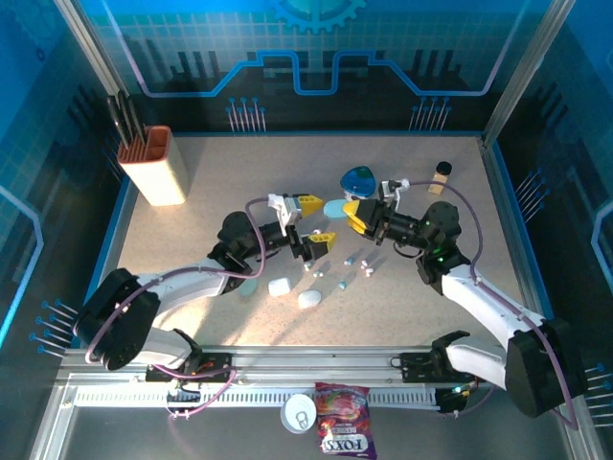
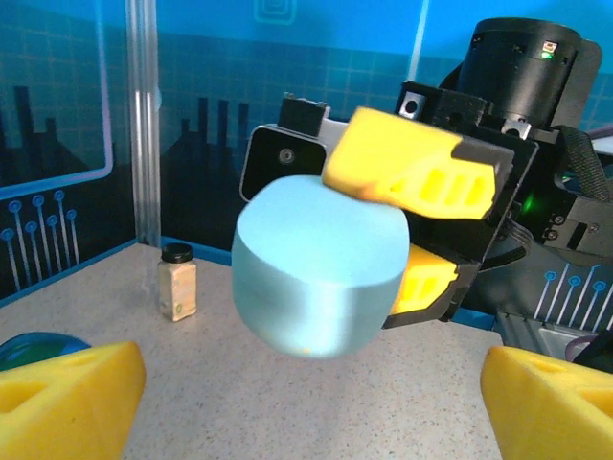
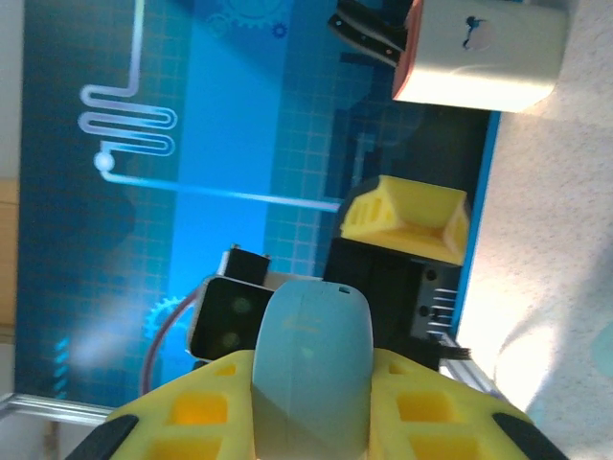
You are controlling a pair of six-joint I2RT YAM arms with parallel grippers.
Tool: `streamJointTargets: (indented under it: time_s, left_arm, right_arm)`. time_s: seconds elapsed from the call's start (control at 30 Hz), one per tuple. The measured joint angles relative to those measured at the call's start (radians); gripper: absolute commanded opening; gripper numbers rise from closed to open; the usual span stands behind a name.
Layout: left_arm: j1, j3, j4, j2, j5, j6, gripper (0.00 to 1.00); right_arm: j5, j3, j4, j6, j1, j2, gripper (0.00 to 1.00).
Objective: Insert wireless bluetooth earbuds into charging case
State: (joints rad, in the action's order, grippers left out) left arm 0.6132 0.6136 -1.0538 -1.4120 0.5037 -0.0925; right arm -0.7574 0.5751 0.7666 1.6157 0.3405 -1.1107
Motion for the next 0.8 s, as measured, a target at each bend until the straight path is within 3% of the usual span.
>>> streamJointTargets:
  time_s: [0.4,0.8]
  left_arm:
    - [0.031,0.051,-0.155,-0.106,0.015,0.034,0.69]
    - [0.04,0.071,-0.177,-0.111,0.044,0.039,0.5]
  right_arm:
    - [-0.014,-0.045,0.083,0.124,-0.008,0.027,0.0]
    - [-0.019,-0.055,0.09,0.143,-0.017,0.032,0.0]
